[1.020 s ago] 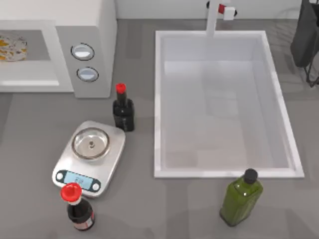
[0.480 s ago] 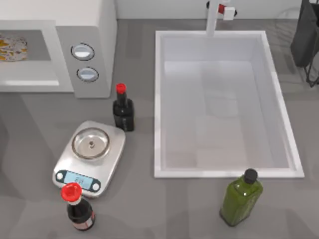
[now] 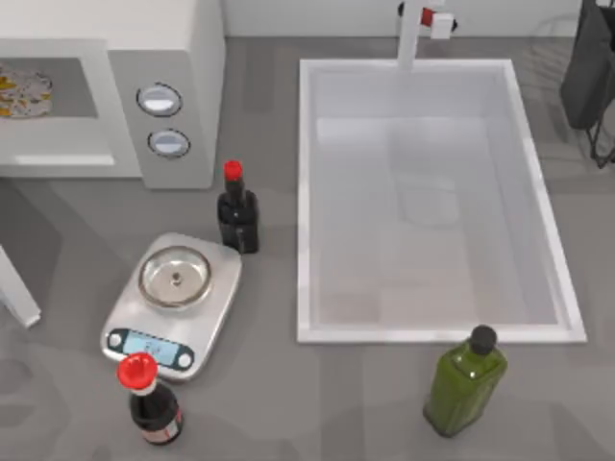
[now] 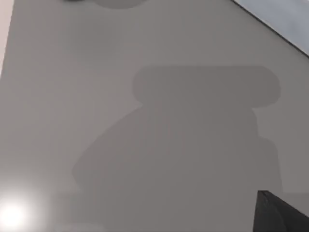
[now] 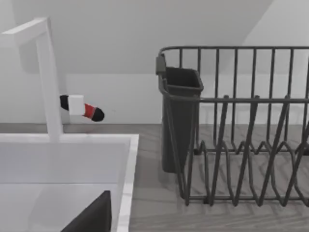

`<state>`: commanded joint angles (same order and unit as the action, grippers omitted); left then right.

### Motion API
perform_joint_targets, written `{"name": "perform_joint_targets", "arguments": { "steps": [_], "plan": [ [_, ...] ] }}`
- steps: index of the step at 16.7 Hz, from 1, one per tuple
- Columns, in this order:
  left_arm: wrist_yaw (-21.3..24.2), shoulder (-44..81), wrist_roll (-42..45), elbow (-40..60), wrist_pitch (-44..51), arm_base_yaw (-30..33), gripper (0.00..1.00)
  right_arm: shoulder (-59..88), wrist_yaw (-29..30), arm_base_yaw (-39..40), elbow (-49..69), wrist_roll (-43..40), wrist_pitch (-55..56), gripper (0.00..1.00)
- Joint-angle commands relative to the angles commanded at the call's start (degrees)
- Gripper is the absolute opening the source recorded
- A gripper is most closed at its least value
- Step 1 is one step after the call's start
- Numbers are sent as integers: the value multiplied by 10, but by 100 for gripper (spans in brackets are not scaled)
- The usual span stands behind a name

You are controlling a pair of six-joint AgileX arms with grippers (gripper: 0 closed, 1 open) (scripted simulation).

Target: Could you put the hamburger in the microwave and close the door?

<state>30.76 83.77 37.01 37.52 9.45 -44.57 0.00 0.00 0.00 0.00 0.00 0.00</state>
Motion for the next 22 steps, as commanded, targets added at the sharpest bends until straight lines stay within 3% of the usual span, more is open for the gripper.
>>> {"name": "perform_joint_targets", "arguments": {
  "steps": [5, 13, 22],
  "plan": [
    [-61, -103, -97, -95, -33, 100, 0, 0, 0, 0, 0, 0, 0, 100],
    [-83, -123, -128, -110, -40, 133, 0, 0, 0, 0, 0, 0, 0, 100],
    [-247, -218, -316, -173, -48, 384, 0, 0, 0, 0, 0, 0, 0, 100]
  ]
}}
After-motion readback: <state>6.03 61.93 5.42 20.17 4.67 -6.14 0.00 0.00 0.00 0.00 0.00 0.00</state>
